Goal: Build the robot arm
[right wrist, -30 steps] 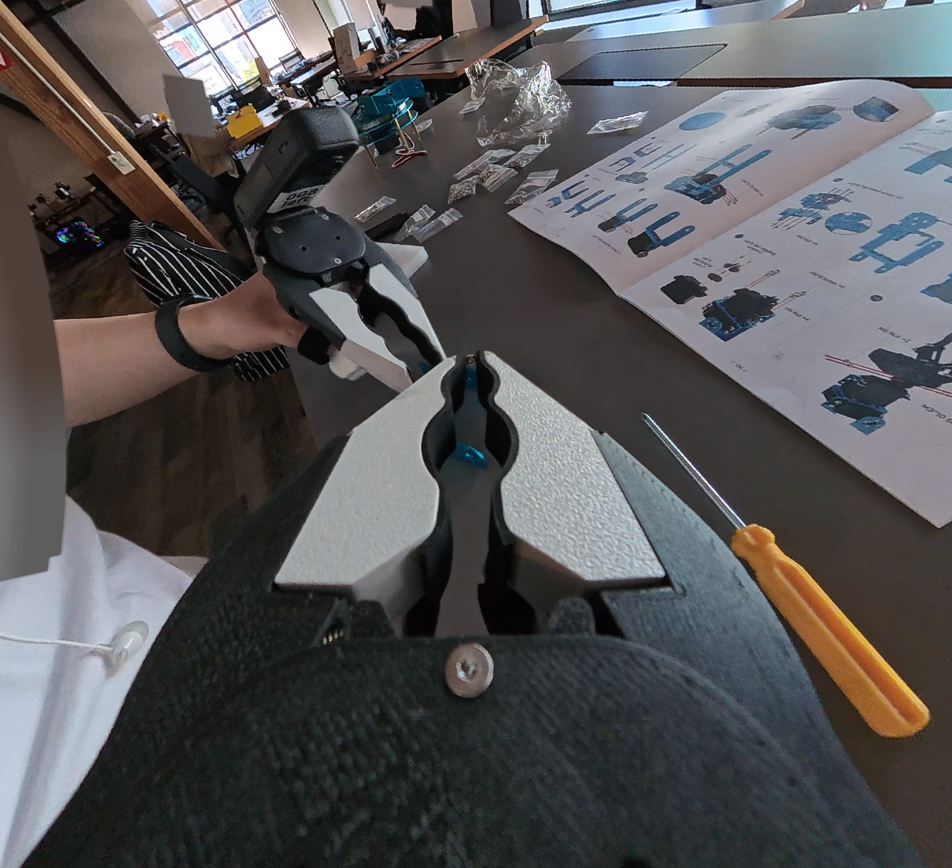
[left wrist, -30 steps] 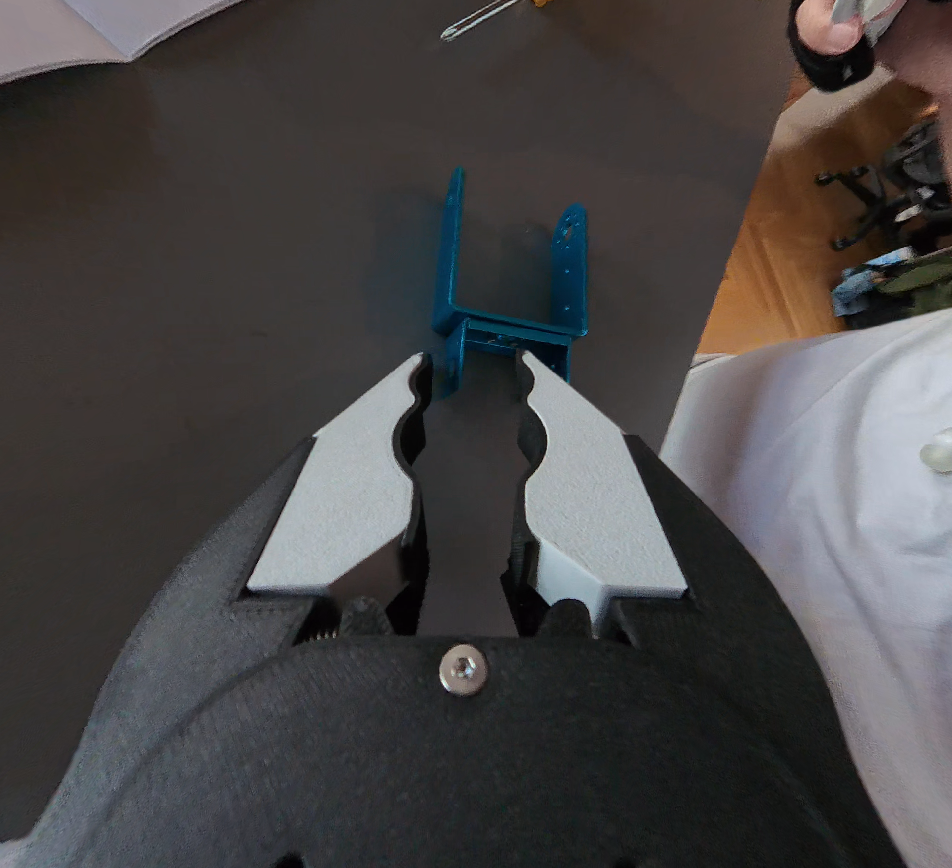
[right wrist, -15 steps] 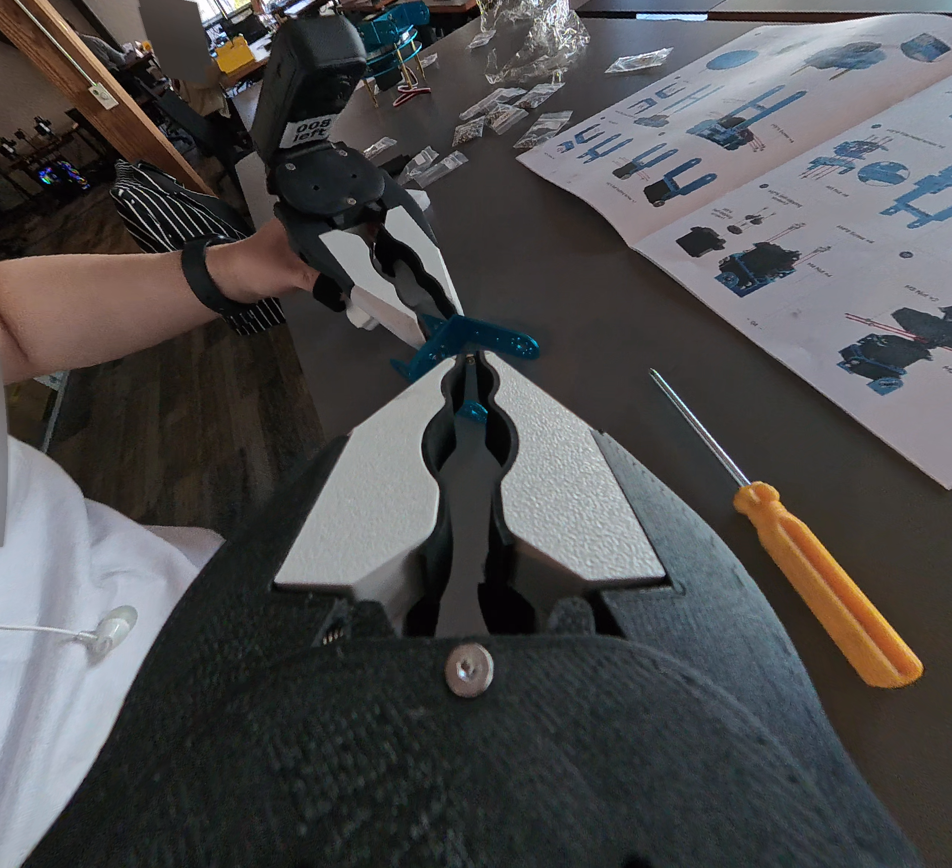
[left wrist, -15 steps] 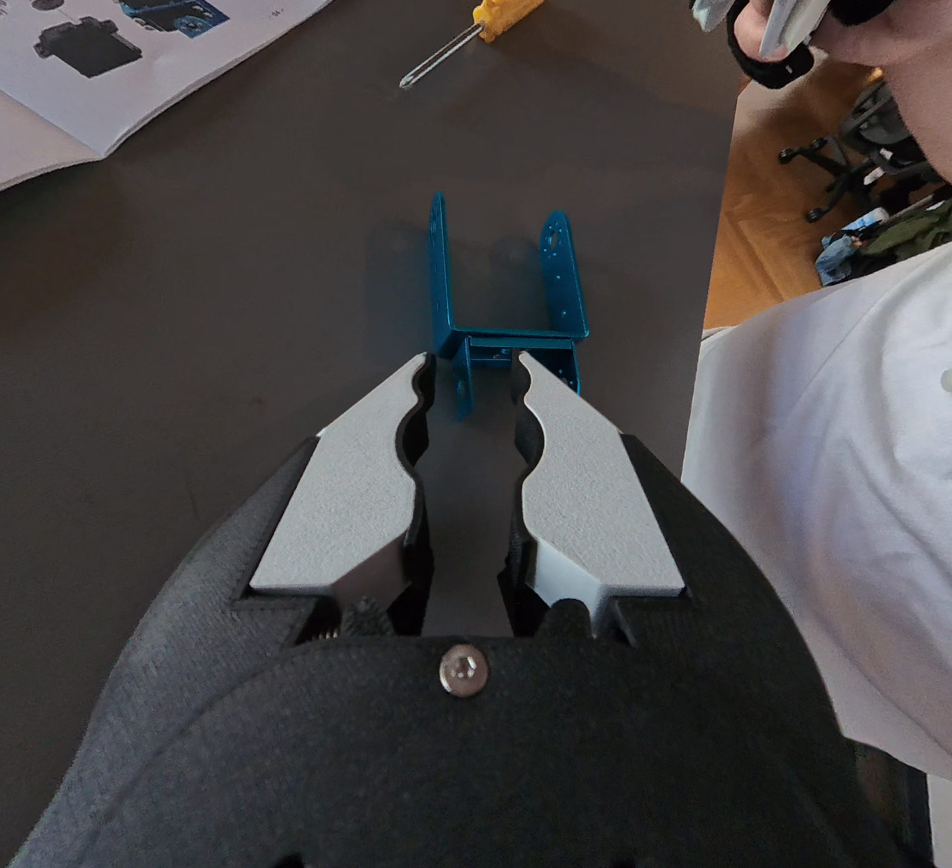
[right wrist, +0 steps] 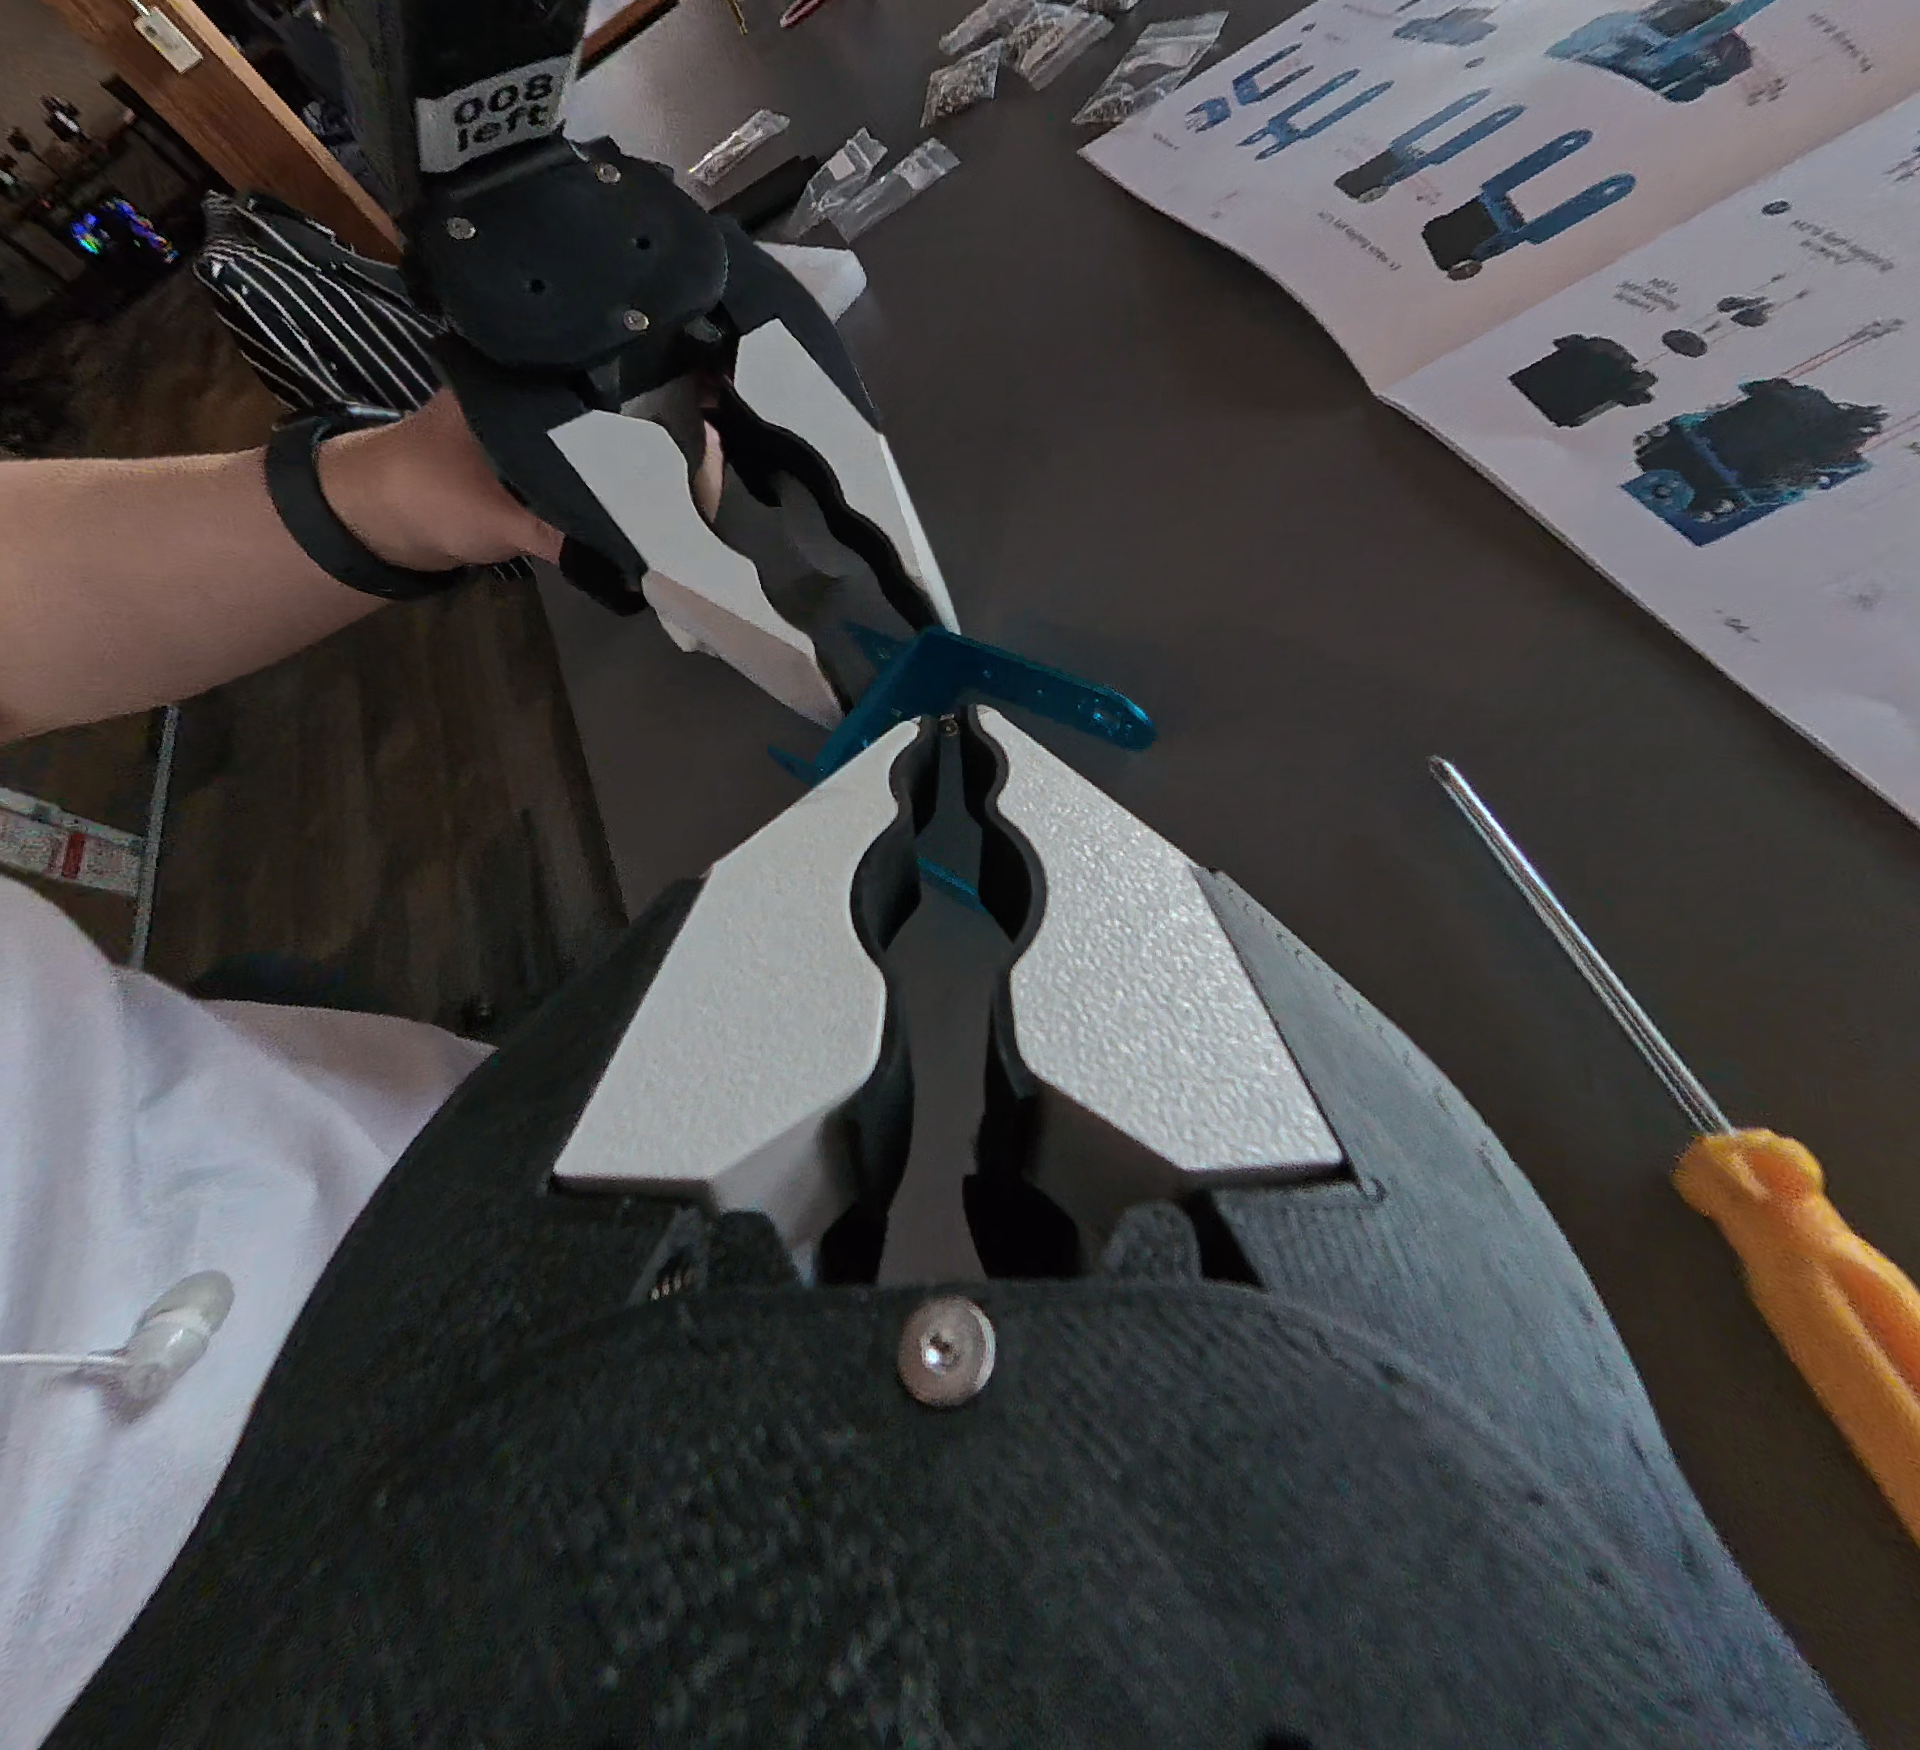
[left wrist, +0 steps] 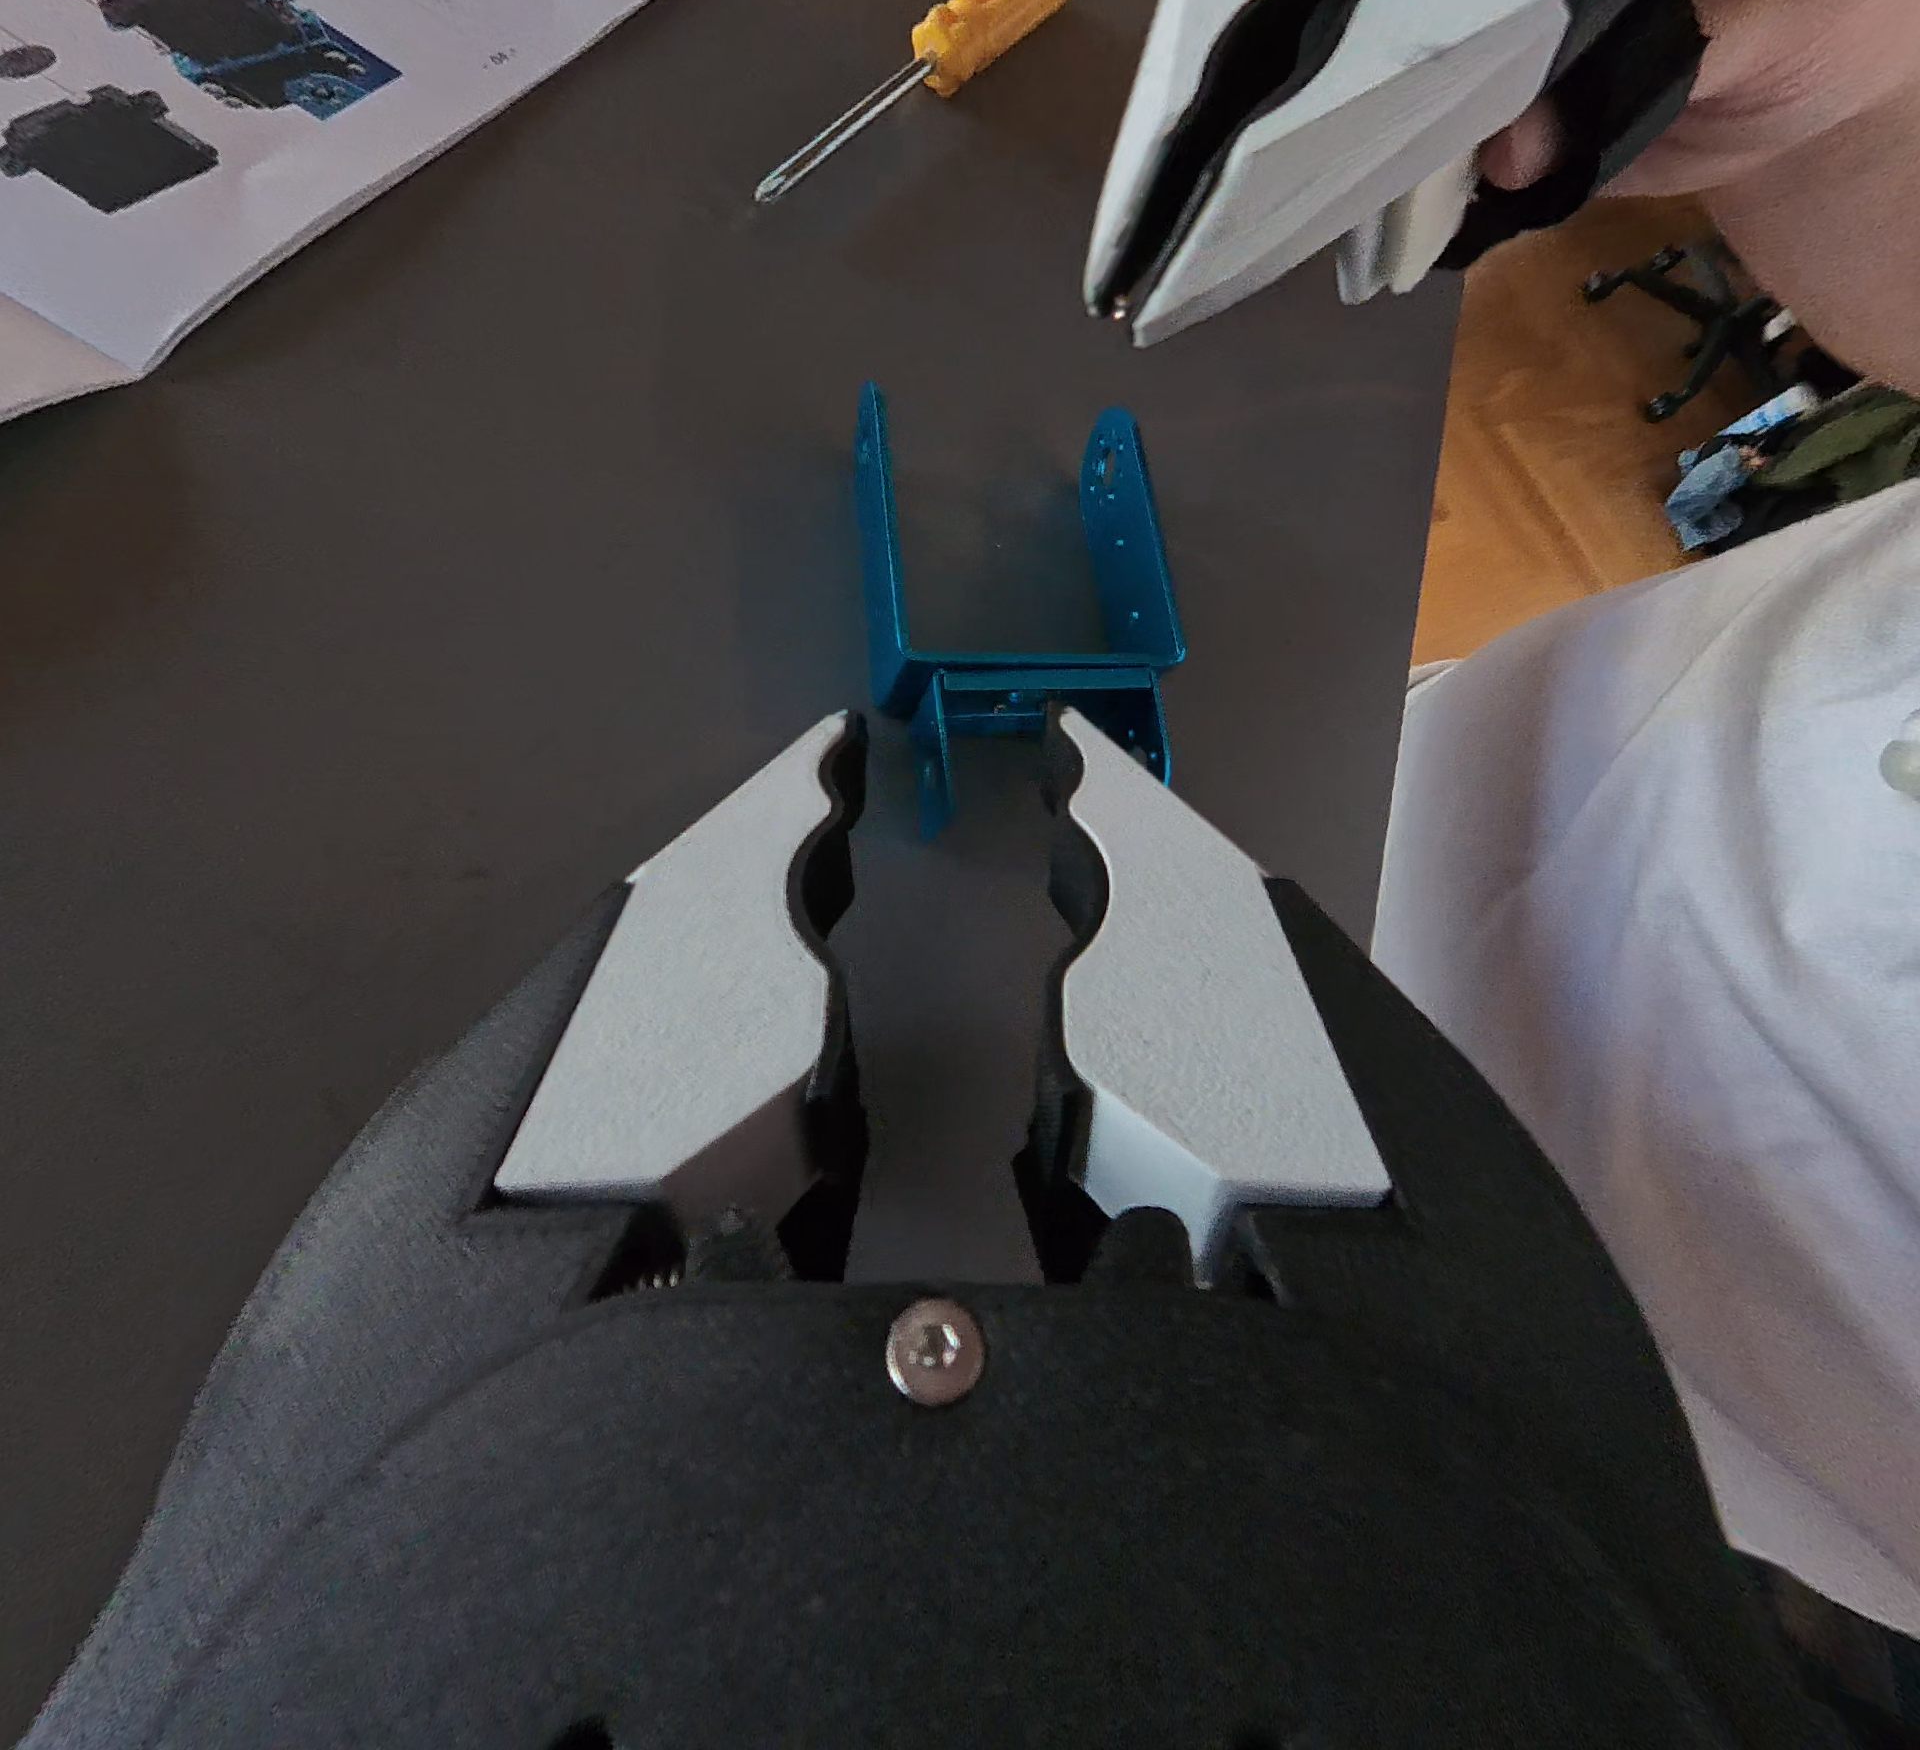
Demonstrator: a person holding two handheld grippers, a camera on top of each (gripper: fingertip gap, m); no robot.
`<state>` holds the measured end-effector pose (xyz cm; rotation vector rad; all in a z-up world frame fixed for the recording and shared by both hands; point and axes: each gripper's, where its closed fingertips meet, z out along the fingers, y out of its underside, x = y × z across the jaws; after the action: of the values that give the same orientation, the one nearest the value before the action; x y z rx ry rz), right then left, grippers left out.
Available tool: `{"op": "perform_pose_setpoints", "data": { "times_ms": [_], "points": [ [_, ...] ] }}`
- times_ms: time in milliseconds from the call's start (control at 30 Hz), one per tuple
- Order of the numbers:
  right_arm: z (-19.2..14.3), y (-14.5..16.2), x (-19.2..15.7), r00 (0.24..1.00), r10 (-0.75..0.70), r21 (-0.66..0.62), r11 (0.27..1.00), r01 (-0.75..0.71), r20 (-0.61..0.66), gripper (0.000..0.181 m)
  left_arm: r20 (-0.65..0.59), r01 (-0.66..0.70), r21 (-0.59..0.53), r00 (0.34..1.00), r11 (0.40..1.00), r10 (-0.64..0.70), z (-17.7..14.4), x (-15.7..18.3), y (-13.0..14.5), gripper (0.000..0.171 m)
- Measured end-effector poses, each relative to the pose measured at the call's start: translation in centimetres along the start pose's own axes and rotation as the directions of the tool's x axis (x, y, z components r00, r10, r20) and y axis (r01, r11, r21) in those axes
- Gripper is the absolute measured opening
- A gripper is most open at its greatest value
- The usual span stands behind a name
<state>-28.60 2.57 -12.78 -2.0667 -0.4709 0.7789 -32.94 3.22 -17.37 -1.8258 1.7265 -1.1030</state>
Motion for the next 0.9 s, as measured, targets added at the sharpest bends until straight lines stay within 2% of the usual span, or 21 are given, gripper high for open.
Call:
{"op": "perform_pose_setpoints", "data": {
  "times_ms": [133,367,500,600,900],
  "points": [
    [1.6,0.4,0.2,1.0,-0.004,-0.042,0.999,0.005,0.01,0.003,0.025,-0.081,-0.028,0.996,0.996,0.082,0.1,0.0,0.1,0.033],
    [3.2,1.1,1.0,1.0,-0.018,-0.109,0.994,0.017,-0.003,0.003,-0.02,-0.122,-0.041,0.992,0.992,0.121,0.7,0.0,-0.2,0.024],
    [3.7,2.4,1.0,1.0,-0.029,-0.2,0.979,0.028,-0.004,0.003,-0.03,-0.134,-0.039,0.991,0.99,0.133,0.8,0.3,-0.3,0.023],
    [4.0,2.9,0.7,0.999,-0.035,-0.241,0.97,0.036,0.007,0.002,-0.03,-0.132,-0.037,0.991,0.991,0.131,0.9,0.5,-0.6,0.028],
    [4.3,2.8,0.7,1.0,-0.008,-0.226,0.974,0.012,0.019,0.002,0.008,-0.079,0.001,0.997,0.997,0.079,0.9,0.1,-0.7,0.023]
  ]
}}
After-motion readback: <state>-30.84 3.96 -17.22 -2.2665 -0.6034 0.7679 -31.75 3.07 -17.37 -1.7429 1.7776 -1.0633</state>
